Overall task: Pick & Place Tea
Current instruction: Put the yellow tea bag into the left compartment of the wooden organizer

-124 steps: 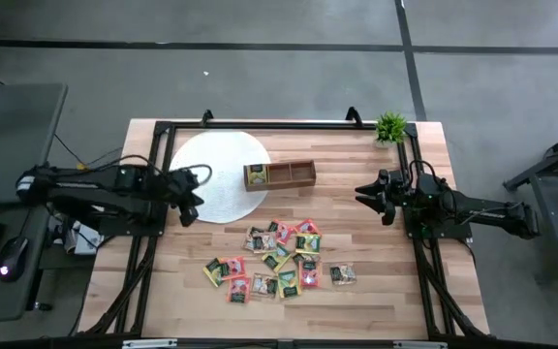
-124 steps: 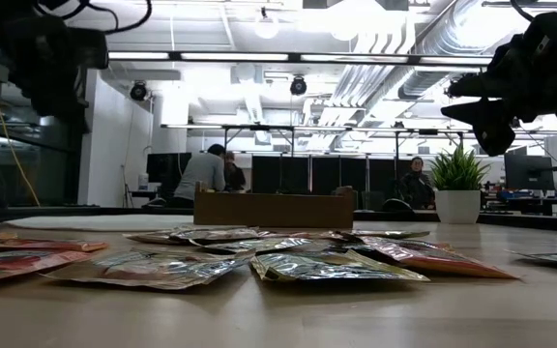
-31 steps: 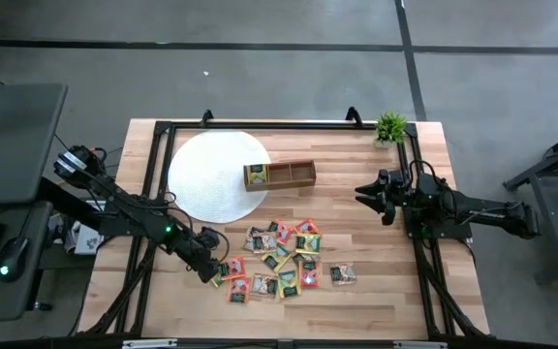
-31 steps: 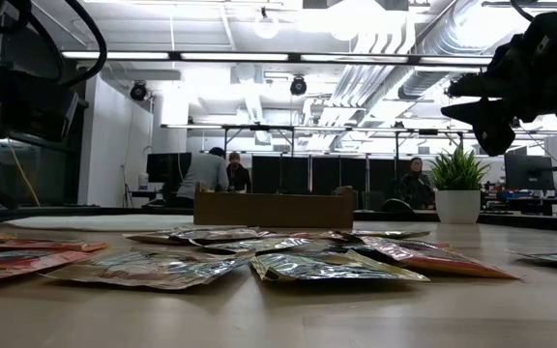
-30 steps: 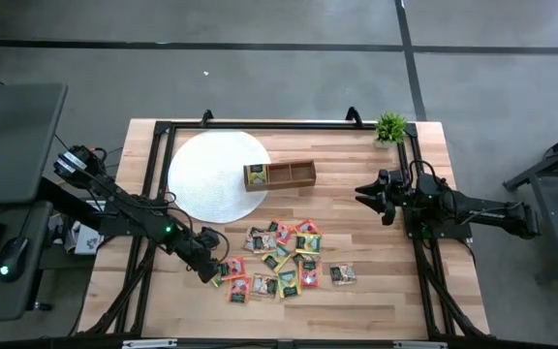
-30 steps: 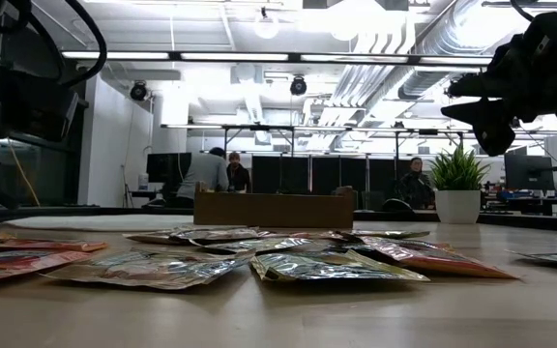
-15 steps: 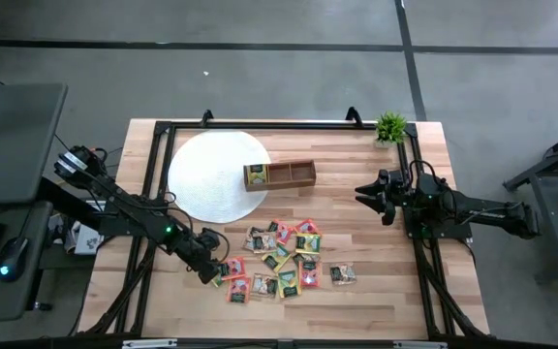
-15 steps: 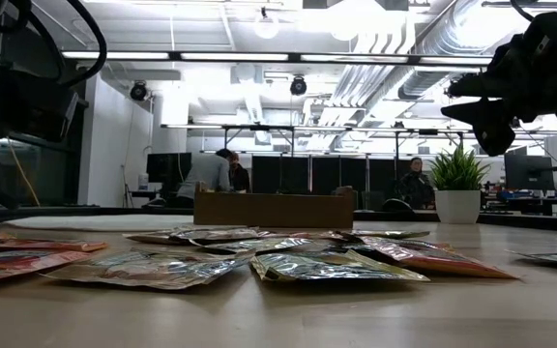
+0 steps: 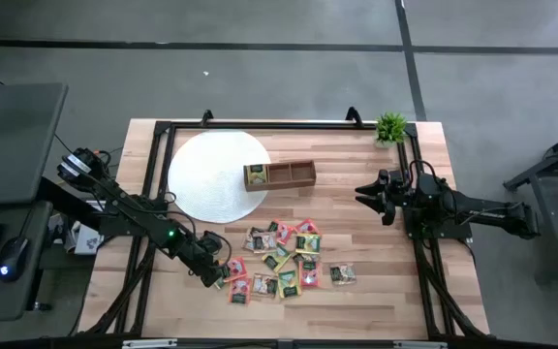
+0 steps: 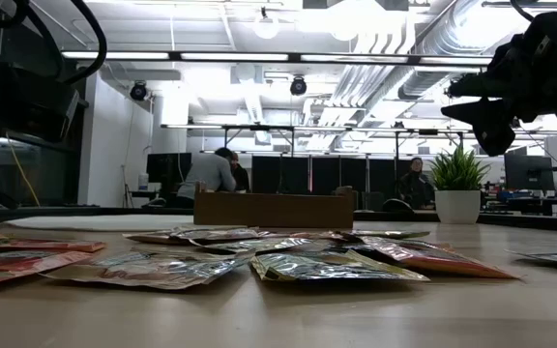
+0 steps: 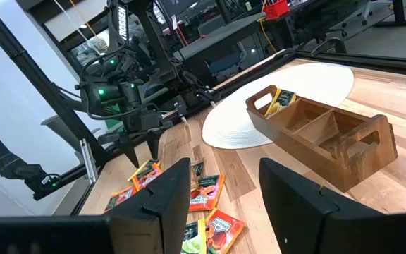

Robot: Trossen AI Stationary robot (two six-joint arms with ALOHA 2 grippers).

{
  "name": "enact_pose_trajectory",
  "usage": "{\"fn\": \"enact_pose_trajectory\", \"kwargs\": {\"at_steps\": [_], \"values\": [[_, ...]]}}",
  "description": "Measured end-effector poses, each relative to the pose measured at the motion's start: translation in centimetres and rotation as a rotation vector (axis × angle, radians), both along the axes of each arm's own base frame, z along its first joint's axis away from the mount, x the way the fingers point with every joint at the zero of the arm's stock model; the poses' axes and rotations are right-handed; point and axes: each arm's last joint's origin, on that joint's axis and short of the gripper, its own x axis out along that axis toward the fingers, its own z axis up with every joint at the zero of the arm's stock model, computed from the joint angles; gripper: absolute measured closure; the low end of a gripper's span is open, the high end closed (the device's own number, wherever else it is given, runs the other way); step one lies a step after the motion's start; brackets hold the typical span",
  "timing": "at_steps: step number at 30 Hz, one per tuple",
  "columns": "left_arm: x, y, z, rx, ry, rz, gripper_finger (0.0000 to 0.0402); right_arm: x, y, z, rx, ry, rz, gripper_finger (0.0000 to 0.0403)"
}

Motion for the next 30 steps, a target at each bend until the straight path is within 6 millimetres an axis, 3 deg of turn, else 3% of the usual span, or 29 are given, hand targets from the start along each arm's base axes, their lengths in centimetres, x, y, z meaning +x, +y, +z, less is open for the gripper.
{"fn": "enact_pose_trajectory", "kwargs": {"at_steps": [8,17,30], "values": [[-0.17,0.18,-0.24,0.039,0.017,0.007,0.0166,0.0,0.0,-0.01,0.0,0.0,0.0,0.0238],[-0.18,0.28,-0.49,0.082,0.018,-0.011,0.0222,0.0,0.0,0.0,0.0,0.0,0.0,0.0238],[-0.16,0.34,-0.8,0.115,0.018,-0.02,0.0265,0.0,0.0,-0.01,0.0,0.0,0.0,0.0238]]}}
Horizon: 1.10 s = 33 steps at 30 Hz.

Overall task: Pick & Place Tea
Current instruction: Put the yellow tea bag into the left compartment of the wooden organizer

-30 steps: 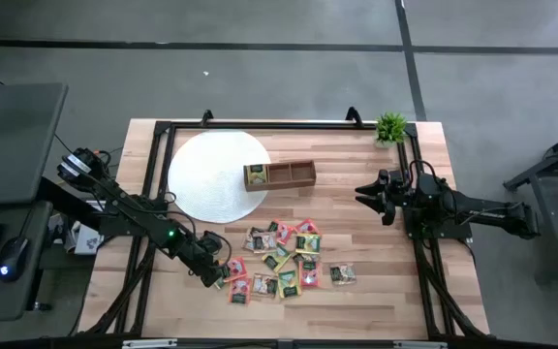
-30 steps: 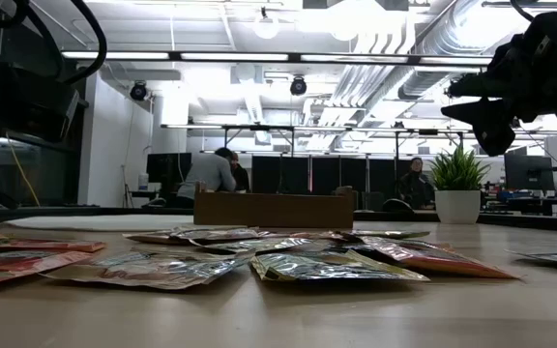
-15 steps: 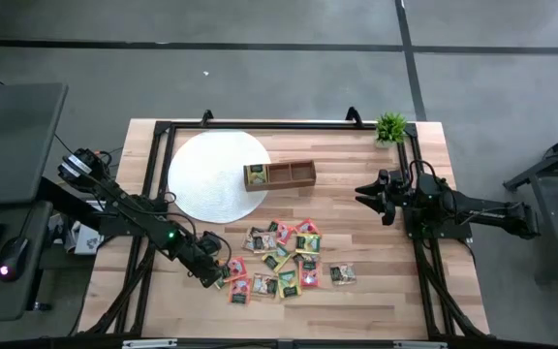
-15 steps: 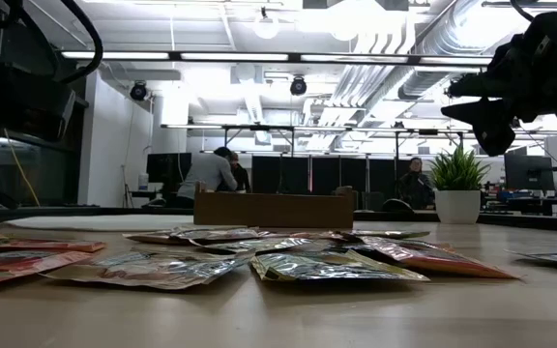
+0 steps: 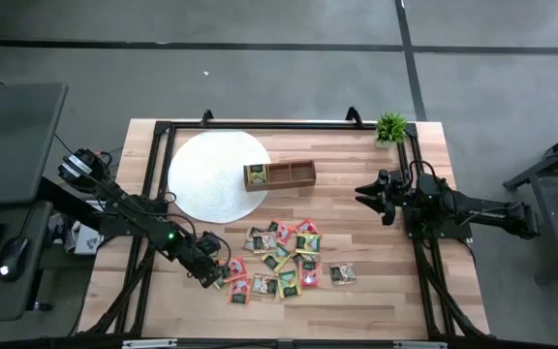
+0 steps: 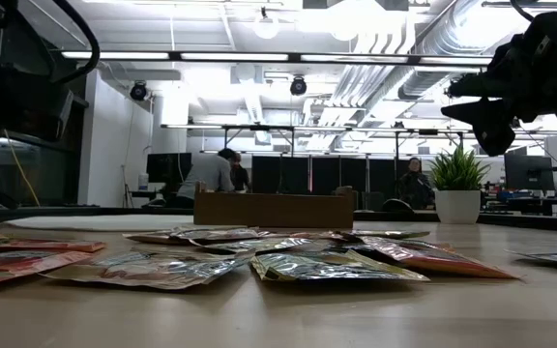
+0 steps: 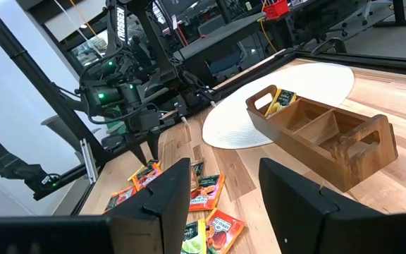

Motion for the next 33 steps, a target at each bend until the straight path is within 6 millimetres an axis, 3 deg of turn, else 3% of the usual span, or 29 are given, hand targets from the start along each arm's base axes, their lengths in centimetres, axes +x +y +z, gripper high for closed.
{"fn": "enact_pose_trajectory", "kwargs": {"at_steps": [6,13,21,33], "values": [[0.2,-0.1,-0.3,0.013,-0.01,0.004,0.0312,0.0,0.0,0.0,0.0,0.0,0.0,0.0238],[0.1,0.0,-0.4,0.037,-0.007,0.004,0.0394,0.0,0.0,0.0,0.0,0.0,0.0,0.0238],[0.2,0.1,-0.1,0.057,-0.019,0.016,0.04,0.0,0.0,0.0,0.0,0.0,0.0,0.0238],[0.9,-0.2,3.4,0.22,0.1,-0.086,0.0401,0.0,0.0,0.0,0.0,0.0,0.0,0.0238]]}}
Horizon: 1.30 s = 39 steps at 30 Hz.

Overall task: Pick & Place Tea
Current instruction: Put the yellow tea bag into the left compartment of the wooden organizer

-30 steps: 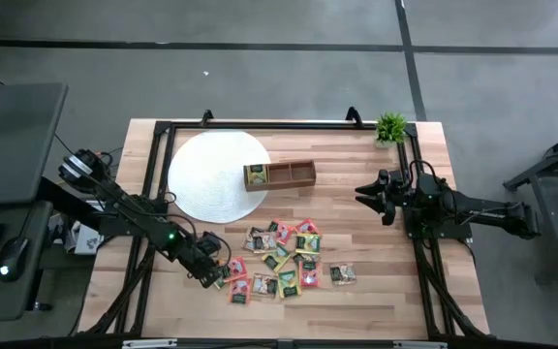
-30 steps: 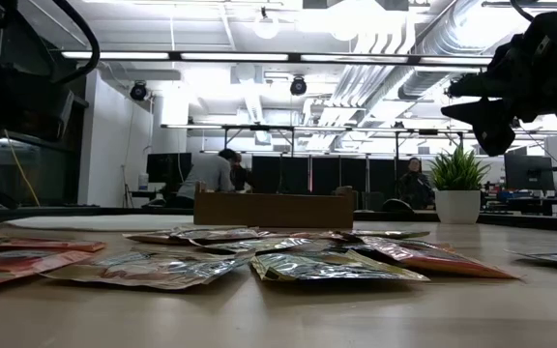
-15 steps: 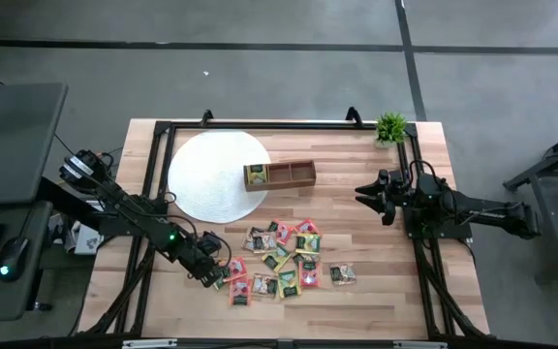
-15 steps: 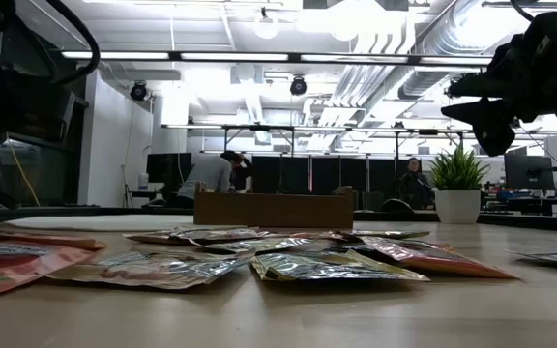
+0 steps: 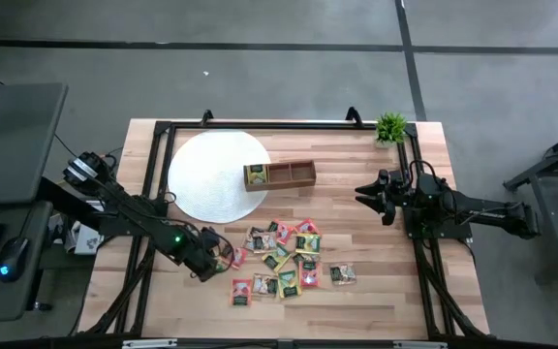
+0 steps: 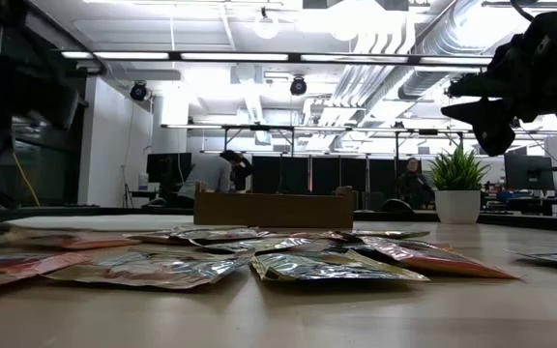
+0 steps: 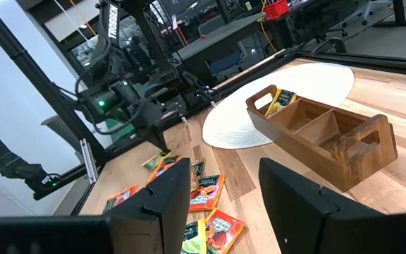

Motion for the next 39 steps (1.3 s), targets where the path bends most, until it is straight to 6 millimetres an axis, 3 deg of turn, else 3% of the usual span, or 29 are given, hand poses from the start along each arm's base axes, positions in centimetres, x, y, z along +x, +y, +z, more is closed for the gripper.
{"fn": "enact_pose_trajectory", "kwargs": {"at_steps": [11,22,31,39], "values": [[1.7,-1.2,3.8,0.004,-0.046,-0.1,0.0401,0.0,0.0,0.0,0.0,0.0,0.0,0.0238],[1.5,-0.5,9.2,0.209,0.044,-0.113,0.0401,0.0,0.0,0.0,0.0,0.0,0.0,0.0238],[4.4,3.3,12.1,0.292,-0.01,-0.2,0.0401,0.0,0.0,0.0,0.0,-0.001,0.001,0.0238],[8.1,9.9,13.7,0.286,-0.091,-0.347,0.0401,0.0,0.0,0.0,0.0,-0.001,0.002,0.0238]]}}
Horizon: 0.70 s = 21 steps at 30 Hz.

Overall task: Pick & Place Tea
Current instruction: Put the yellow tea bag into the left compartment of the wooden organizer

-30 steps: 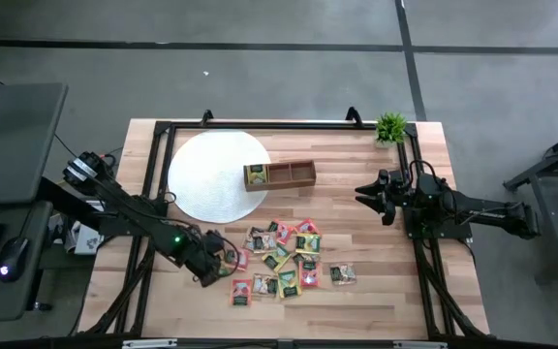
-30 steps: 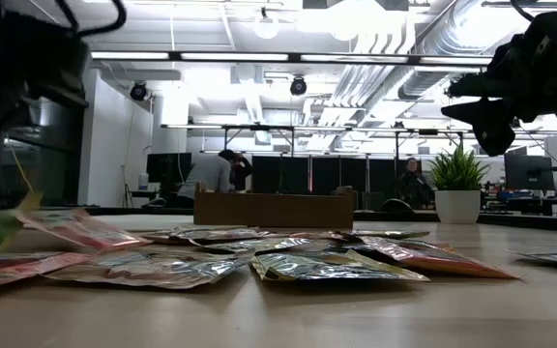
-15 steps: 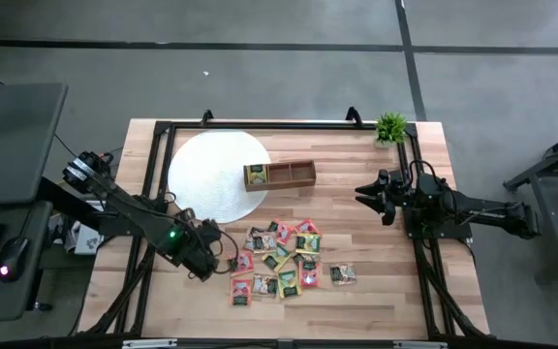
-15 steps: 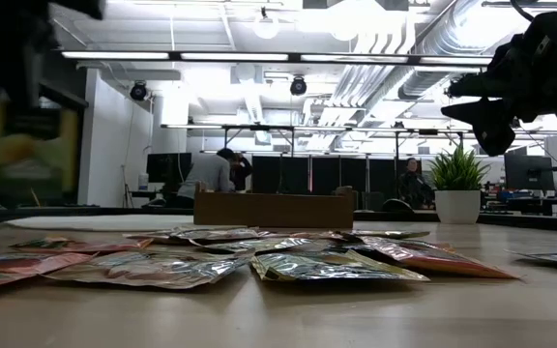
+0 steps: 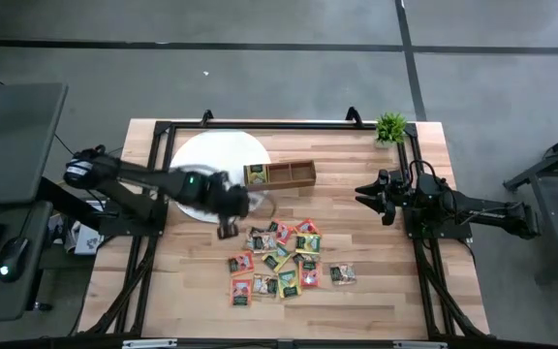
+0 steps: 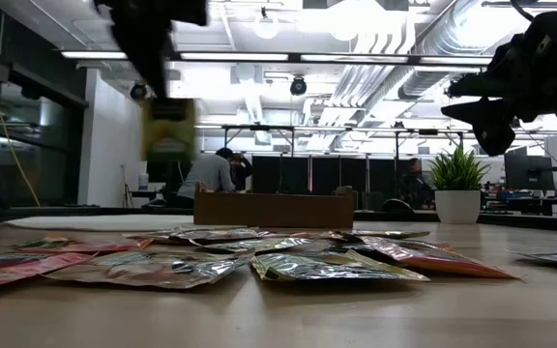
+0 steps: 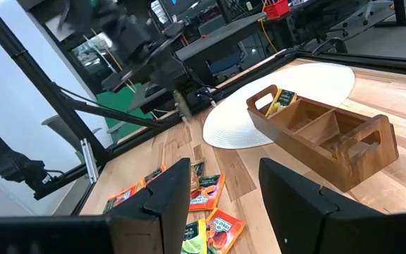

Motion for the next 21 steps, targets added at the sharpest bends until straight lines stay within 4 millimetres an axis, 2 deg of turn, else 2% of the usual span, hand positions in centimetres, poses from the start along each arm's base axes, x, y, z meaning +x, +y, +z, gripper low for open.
{"fn": "enact_pose_trajectory", "kwargs": {"at_steps": [5,10,16,21], "values": [[1.2,4.9,0.7,0.01,-0.065,-0.047,0.0401,0.0,0.0,0.0,0.0,0.0,-0.001,0.0238],[1.3,8.9,1.0,0.024,-0.119,-0.061,0.0401,0.0,0.0,0.0,0.0,-0.001,-0.001,0.0238],[1.0,12.5,1.2,0.023,-0.166,-0.093,0.0401,0.0,0.0,0.0,0.0,0.0,-0.002,0.0238],[1.4,14.6,-0.2,-0.02,-0.139,-0.114,0.0401,0.0,0.0,0.0,0.0,0.0,-0.003,0.0238]]}}
